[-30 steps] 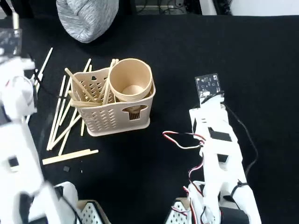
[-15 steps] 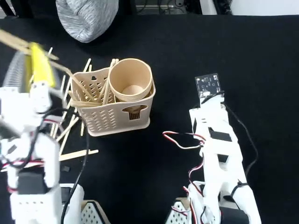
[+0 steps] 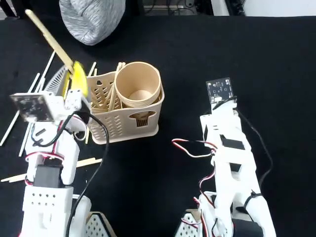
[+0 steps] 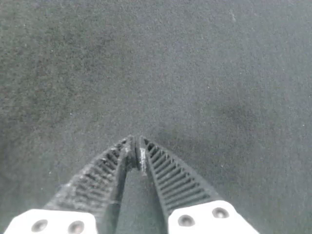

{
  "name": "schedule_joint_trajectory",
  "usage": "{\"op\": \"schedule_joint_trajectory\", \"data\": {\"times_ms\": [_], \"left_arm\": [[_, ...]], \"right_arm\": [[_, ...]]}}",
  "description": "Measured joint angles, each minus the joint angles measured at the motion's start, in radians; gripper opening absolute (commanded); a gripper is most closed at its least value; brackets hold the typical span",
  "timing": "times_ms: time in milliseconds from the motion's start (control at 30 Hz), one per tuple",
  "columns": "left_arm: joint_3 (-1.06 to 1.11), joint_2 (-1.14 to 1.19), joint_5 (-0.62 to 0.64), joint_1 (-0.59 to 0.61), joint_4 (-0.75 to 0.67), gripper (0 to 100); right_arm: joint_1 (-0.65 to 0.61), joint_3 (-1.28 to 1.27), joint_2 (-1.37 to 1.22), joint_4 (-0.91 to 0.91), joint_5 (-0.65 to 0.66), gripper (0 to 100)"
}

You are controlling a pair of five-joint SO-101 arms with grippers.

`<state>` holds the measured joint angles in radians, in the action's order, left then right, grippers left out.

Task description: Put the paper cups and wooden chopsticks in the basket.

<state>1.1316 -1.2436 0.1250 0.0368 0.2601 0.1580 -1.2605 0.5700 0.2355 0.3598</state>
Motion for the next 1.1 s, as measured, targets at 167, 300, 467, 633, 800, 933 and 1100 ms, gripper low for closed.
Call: {"op": "schedule_joint_trajectory", "data": {"times_ms": [167, 300, 467, 633, 800, 933, 1100], "left_arm": [[-0.126, 0.011, -0.034, -0.017, 0.299, 27], [-0.301, 0.011, -0.034, 0.031, 0.496, 27], [-0.516, 0.095, -0.054, 0.196, 0.730, 27], [-0.620, 0.341, -0.133, 0.318, 0.855, 27], [-0.713, 0.678, -0.196, 0.420, 0.862, 27], [-0.807, 0.971, -0.311, 0.440, 0.868, 26], [-0.964, 1.307, -0.446, 0.474, 0.868, 27]], "right_arm": [[0.000, 0.000, 0.000, 0.000, 0.000, 1.5], [0.000, 0.000, 0.000, 0.000, 0.000, 1.5], [0.000, 0.000, 0.000, 0.000, 0.000, 1.5], [0.000, 0.000, 0.000, 0.000, 0.000, 1.5], [0.000, 0.000, 0.000, 0.000, 0.000, 1.5], [0.000, 0.000, 0.000, 0.000, 0.000, 1.5], [0.000, 0.000, 0.000, 0.000, 0.000, 1.5]]}}
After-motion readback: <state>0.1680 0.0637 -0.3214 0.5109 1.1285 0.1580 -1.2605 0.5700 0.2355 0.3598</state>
